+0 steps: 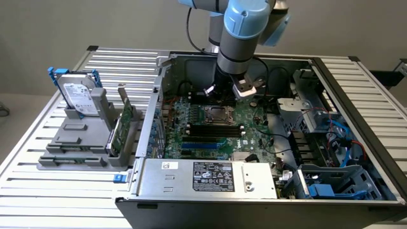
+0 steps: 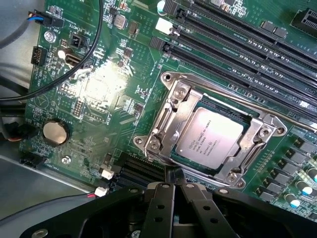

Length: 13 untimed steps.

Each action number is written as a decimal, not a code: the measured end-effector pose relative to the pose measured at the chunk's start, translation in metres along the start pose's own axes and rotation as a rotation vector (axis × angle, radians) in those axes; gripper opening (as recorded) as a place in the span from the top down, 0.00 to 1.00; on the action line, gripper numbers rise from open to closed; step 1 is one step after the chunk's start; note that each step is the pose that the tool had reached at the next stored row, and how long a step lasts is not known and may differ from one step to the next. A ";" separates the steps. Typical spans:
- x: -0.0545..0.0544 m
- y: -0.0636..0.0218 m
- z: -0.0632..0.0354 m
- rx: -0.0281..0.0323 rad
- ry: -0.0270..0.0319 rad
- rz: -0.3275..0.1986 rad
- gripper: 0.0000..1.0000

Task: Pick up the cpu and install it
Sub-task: 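Install the first cpu locking lever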

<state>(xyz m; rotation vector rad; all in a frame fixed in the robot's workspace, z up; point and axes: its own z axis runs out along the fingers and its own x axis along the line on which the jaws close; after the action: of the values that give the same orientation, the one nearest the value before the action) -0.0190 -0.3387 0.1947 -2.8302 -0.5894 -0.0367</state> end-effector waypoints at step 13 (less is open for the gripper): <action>0.004 0.0017 -0.0002 0.0036 -0.0023 -0.013 0.89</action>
<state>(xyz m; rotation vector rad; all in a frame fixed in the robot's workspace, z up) -0.0151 -0.3389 0.1947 -2.8233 -0.6084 -0.0347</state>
